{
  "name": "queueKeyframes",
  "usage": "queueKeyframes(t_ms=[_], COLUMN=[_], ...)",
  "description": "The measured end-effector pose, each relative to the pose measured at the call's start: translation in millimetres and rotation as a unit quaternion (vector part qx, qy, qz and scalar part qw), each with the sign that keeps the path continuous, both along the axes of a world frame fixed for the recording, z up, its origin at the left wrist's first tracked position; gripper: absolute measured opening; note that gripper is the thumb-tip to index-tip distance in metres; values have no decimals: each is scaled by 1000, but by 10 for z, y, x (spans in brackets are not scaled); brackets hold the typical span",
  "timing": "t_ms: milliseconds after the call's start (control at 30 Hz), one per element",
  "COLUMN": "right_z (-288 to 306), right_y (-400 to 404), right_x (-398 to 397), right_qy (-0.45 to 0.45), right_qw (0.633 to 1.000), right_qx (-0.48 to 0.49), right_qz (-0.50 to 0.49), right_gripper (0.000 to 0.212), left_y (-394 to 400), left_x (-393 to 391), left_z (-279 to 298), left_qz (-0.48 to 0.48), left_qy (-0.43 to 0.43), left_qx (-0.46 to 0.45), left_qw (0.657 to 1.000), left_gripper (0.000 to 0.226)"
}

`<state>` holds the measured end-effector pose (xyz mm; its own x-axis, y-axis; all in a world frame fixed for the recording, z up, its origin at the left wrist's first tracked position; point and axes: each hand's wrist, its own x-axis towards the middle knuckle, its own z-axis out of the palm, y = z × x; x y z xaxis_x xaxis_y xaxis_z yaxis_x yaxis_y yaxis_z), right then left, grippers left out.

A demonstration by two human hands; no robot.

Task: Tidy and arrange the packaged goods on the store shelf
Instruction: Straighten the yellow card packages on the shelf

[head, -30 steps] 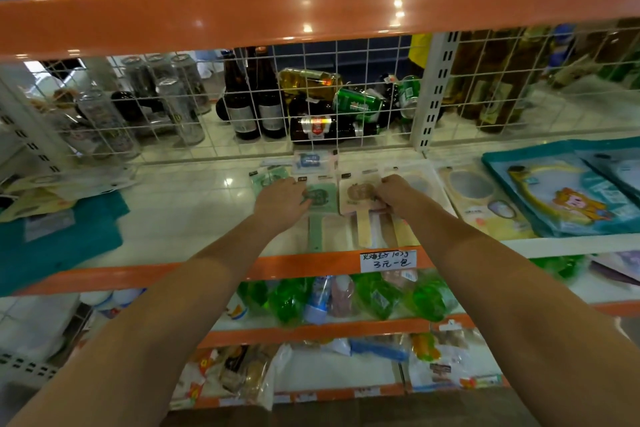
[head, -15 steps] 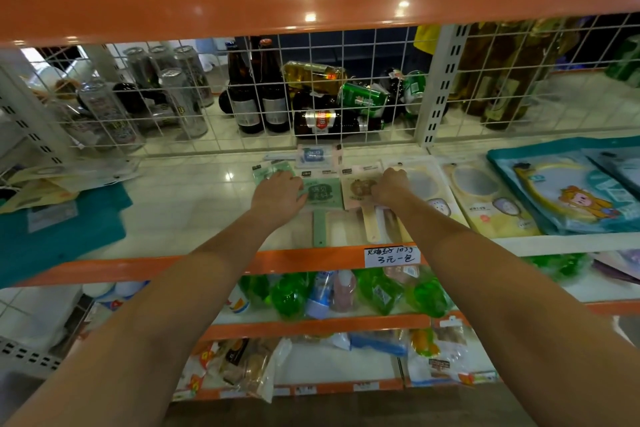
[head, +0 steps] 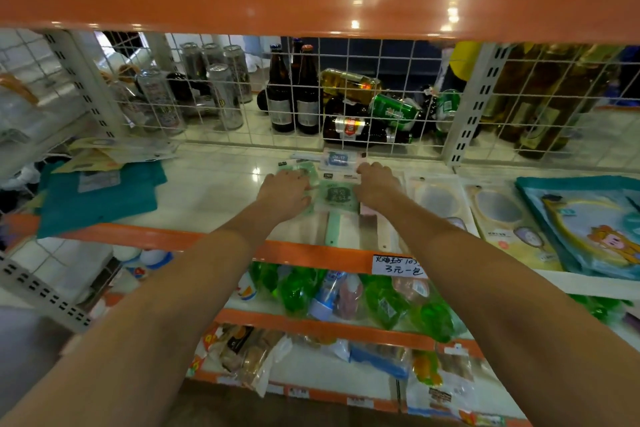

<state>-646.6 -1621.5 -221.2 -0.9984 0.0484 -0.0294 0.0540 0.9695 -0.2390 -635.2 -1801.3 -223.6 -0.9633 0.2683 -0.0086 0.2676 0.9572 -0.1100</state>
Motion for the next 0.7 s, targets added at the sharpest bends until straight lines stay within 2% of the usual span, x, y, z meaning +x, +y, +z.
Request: queueKeyframes(t_ms=[333,700], right_z=[86,212], right_y=[-928,-2220], right_x=[-14,-175], right_qy=[-9,-16], right_qw=[991,981], right_qx=[22,25], right_qz=[132,192], right_gripper=[49,52], left_y=[-711,-1979], left_x=[115,86], left_z=[132,256], left_qz=[82,110], left_qy=[-28,-2], left_qx=[-31,-36], left_qw=[996,993], left_gripper=[44,45])
